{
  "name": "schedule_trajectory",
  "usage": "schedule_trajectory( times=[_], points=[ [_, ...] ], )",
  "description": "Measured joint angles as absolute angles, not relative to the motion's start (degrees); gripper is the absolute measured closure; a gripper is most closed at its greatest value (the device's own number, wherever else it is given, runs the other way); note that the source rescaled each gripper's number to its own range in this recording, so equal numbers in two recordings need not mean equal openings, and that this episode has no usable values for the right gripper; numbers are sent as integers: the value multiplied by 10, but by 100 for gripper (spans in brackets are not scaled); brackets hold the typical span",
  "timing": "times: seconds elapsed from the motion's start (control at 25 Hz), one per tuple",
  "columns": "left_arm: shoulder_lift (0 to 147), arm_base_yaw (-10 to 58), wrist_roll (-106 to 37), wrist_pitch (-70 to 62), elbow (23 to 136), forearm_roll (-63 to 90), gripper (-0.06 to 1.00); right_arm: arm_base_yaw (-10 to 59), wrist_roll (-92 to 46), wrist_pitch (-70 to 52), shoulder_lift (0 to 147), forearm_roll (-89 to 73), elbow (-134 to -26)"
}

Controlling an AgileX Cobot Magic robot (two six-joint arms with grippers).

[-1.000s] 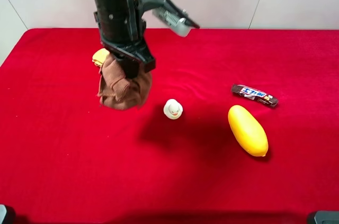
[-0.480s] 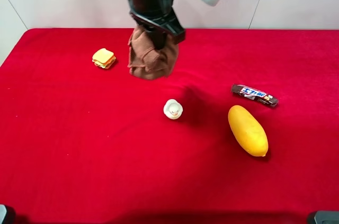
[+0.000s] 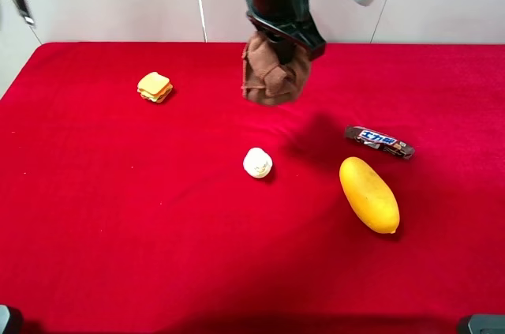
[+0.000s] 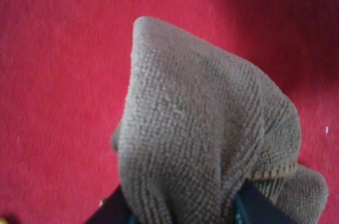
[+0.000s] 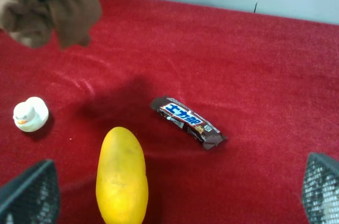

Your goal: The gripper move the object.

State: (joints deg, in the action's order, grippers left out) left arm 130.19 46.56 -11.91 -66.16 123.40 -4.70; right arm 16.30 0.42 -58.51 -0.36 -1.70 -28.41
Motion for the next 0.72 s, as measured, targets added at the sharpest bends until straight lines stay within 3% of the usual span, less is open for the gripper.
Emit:
schedule_trajectory(
  times=[0.72],
  points=[
    [1388, 478, -128, -469, 1290, -85, 94, 163, 4, -585, -4, -17, -284]
  ],
)
